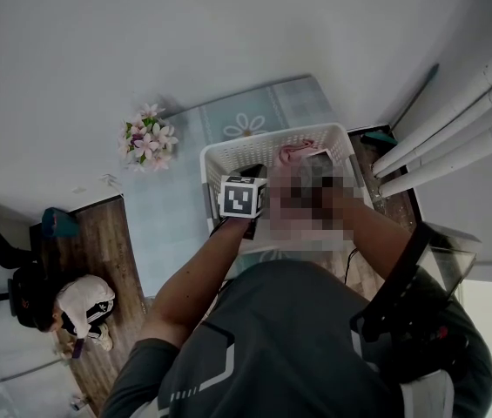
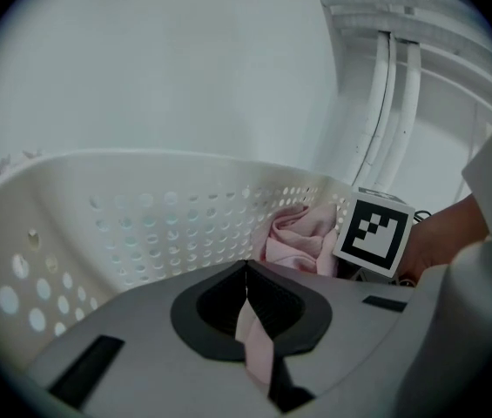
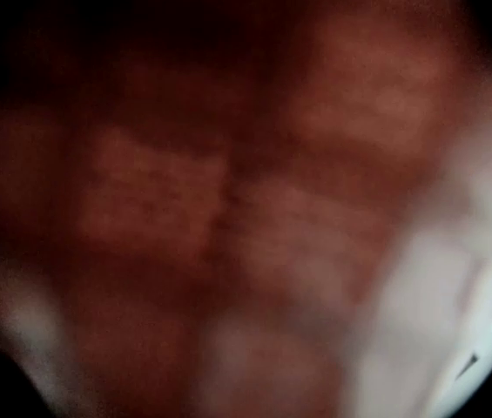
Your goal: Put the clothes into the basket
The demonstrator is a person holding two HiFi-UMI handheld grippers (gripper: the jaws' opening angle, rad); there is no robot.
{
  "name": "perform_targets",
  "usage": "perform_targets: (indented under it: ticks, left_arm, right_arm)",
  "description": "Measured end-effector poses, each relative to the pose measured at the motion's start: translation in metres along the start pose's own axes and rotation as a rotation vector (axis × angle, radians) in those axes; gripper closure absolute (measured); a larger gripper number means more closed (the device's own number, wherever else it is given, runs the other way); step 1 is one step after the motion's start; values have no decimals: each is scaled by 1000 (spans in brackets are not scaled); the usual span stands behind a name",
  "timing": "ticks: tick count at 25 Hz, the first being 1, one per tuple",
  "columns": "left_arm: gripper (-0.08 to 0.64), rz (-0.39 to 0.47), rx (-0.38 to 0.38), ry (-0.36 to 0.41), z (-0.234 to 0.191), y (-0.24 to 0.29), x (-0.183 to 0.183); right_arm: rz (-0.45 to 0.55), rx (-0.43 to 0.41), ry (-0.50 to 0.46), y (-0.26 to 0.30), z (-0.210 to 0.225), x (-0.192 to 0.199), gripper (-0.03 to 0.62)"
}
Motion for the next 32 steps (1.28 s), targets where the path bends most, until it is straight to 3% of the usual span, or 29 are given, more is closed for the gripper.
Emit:
perform_targets:
  ticks: [5, 13, 20, 25, 30, 32]
  left_arm:
    - [551, 139, -17, 19, 7, -33, -30]
    - [552, 305, -33, 29, 23, -81, -65]
    - [551, 425, -5, 6, 40, -132, -81]
    - [551, 485, -48, -37, 37, -167, -79]
    - [552, 551, -71, -17, 43, -202, -79]
    - [552, 580, -51, -21, 49, -214, -76]
  right_arm:
    - [9, -16, 86, -16, -7, -1, 170]
    - [103, 15, 54, -64, -31, -3, 172]
    - [273, -17, -83, -124, -64, -1, 172]
    - [355, -50, -176, -156, -80, 1, 172]
    - [458, -2, -404, -191, -97, 7, 173]
    - [544, -32, -452, -210, -103, 11, 173]
Point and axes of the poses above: the fingertips, and each gripper's own axes: y forward along the fingers, z to its right, x out of its underside, the point moved 6 cm from there along -y, backward along the fingers, and after that the axes turned 10 degrees about -x, right-handed, at the moved point
